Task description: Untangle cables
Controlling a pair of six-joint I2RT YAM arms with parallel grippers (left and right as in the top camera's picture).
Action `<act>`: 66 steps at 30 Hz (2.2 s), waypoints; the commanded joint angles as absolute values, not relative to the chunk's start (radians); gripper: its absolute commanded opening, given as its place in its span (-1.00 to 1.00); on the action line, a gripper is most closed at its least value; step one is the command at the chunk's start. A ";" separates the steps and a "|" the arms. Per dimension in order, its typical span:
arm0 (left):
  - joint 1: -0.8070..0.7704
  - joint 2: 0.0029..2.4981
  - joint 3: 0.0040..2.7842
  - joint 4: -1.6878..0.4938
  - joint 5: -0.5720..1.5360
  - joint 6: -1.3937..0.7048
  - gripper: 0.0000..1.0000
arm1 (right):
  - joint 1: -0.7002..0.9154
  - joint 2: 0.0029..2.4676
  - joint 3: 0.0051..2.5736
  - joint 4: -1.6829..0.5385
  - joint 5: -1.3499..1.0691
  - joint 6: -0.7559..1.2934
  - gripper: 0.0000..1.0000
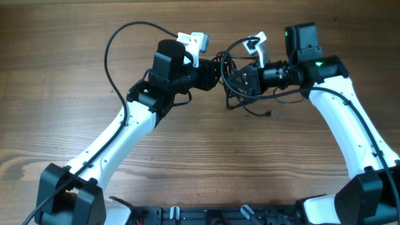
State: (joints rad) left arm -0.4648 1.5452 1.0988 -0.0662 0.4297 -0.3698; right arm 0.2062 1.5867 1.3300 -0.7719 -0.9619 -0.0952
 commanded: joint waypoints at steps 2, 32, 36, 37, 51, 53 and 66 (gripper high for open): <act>-0.476 1.570 1.111 -0.056 0.392 -0.376 -0.22 | 0.228 1.584 1.334 -0.770 -1.174 -0.113 -0.91; -0.120 1.296 1.111 -0.286 0.924 -0.313 -0.92 | 0.007 1.650 1.334 -0.848 -0.487 0.176 -0.91; -0.128 1.296 1.111 -0.349 0.715 -0.323 -0.92 | 0.075 1.650 1.334 -0.888 -0.735 0.040 -0.91; -0.127 1.296 1.111 -0.366 0.641 -0.329 -0.92 | 0.117 1.650 1.334 -0.894 -0.769 0.003 -0.91; -0.191 1.417 1.111 -0.354 0.548 -0.442 -0.90 | 0.175 1.649 1.345 -0.823 -0.364 0.371 0.30; -0.247 1.470 1.111 -0.307 0.548 -0.477 -0.77 | 0.147 1.650 1.345 -0.804 -0.363 0.383 0.37; -0.613 1.719 1.111 -0.379 0.027 -0.667 -0.24 | 0.053 1.650 1.333 -0.832 -0.376 0.311 0.59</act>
